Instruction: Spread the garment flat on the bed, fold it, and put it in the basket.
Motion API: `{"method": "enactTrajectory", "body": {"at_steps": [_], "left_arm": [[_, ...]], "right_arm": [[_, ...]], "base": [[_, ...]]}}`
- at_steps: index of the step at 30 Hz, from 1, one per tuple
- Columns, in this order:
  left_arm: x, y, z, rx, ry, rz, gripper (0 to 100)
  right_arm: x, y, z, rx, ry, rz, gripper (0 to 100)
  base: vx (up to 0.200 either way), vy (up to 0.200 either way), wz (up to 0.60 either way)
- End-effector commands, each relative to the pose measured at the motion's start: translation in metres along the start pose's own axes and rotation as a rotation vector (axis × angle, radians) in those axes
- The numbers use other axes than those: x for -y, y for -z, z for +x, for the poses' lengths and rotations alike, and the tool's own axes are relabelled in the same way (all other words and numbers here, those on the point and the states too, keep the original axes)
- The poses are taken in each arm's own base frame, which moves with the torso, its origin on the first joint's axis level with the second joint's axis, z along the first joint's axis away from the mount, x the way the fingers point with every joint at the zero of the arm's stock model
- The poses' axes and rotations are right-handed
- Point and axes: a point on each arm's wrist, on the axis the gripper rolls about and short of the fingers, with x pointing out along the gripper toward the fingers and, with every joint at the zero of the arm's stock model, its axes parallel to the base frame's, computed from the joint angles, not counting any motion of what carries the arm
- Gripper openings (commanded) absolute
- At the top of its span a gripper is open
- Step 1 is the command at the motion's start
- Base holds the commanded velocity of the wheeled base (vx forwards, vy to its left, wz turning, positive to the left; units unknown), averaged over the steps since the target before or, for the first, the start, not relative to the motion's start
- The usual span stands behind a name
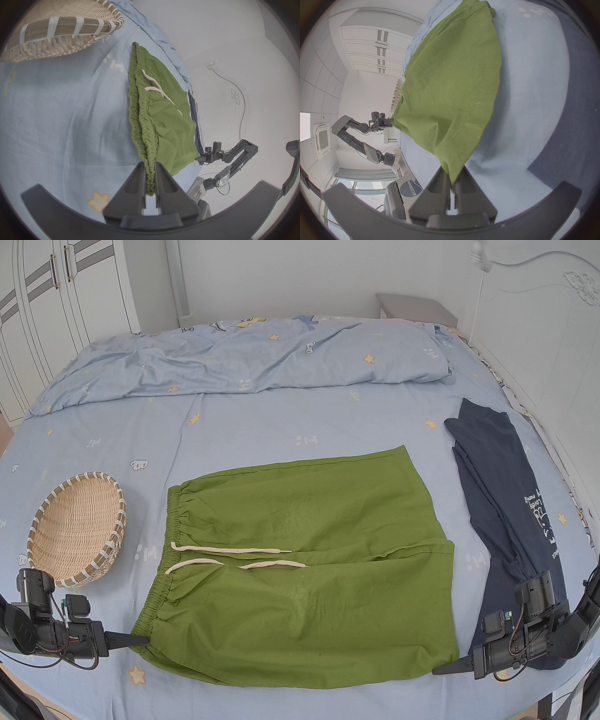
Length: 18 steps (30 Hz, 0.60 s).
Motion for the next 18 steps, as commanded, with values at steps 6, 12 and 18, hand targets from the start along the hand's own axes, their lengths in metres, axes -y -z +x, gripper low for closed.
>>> {"method": "enactTrajectory", "body": {"at_steps": [6,12,18], "left_arm": [[-0.001,0.002,-0.001,-0.005,-0.006,-0.021,0],[-0.002,0.025,-0.017,0.001,-0.059,-0.151,0],[-0.006,0.046,-0.026,-0.001,-0.093,-0.193,0]], "right_arm": [[-0.004,0.017,-0.007,-0.02,0.006,0.022,0],[-0.02,0.034,-0.026,0.013,-0.001,0.028,0],[-0.025,0.05,-0.034,-0.051,0.008,0.096,0]], "base": [[0.0,0.0,0.0],[0.0,0.0,0.0],[0.0,0.0,0.0]]}}
